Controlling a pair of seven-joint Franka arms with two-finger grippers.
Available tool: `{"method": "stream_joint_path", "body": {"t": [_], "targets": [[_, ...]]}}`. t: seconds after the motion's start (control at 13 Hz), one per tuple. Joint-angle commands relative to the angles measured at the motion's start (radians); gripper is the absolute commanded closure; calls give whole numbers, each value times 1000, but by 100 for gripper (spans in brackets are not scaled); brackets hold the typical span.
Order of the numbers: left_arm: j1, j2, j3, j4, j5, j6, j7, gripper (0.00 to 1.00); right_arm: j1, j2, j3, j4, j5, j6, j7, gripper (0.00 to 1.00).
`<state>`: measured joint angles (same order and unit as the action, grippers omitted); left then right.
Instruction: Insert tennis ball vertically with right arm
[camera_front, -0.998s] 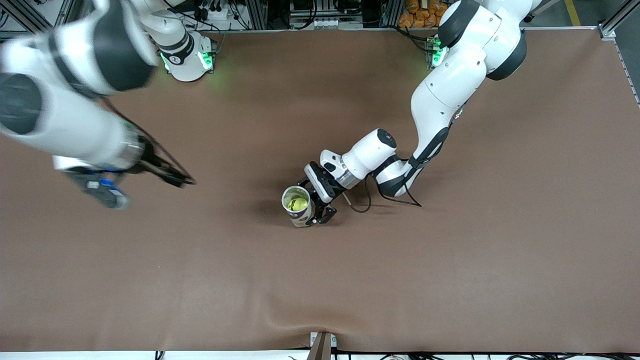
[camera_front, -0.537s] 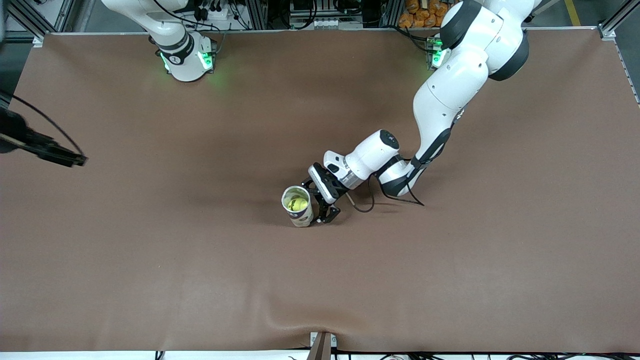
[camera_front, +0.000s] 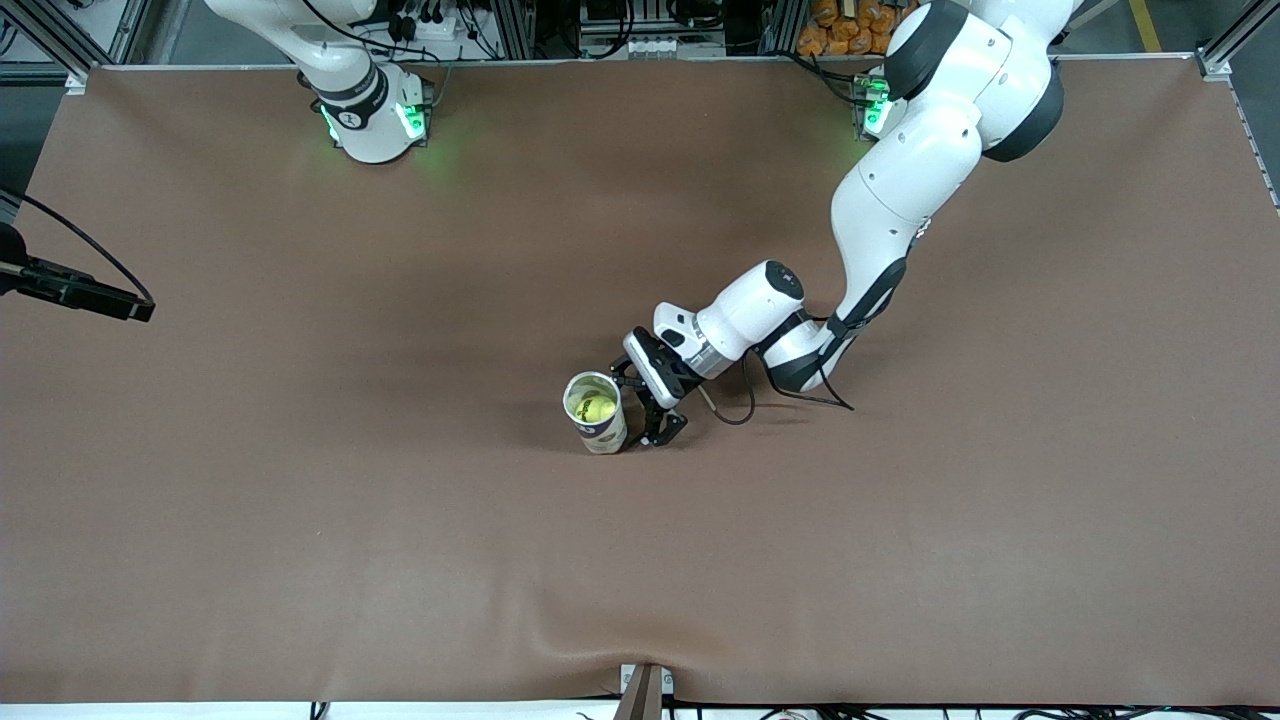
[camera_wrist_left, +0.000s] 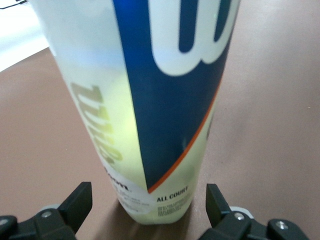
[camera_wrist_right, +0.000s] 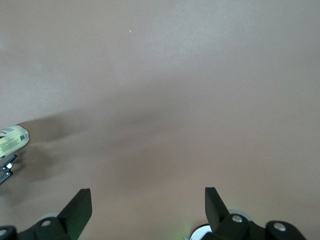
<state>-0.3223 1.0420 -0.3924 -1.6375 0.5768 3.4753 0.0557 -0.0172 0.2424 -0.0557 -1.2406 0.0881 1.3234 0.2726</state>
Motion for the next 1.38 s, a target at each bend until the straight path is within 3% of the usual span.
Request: {"method": "stream_joint_path", "body": {"t": [0.0, 0.23, 0.69, 0.84, 1.3], "targets": [[19, -50, -5, -67, 14, 7, -23, 0, -21, -15, 34, 1, -11, 5, -41, 0], [32, -82, -5, -116, 14, -2, -79, 0, -33, -47, 39, -19, -25, 19, -302, 0], [55, -123, -5, -142, 12, -68, -174, 0, -1, -300, 36, -380, -43, 177, -375, 0], [69, -143, -8, -143, 12, -110, -194, 0, 10, -331, 31, -399, -106, 232, -374, 0], [107, -223, -13, -162, 12, -229, -292, 0, 11, -405, 2, -367, -126, 189, -377, 0]]}}
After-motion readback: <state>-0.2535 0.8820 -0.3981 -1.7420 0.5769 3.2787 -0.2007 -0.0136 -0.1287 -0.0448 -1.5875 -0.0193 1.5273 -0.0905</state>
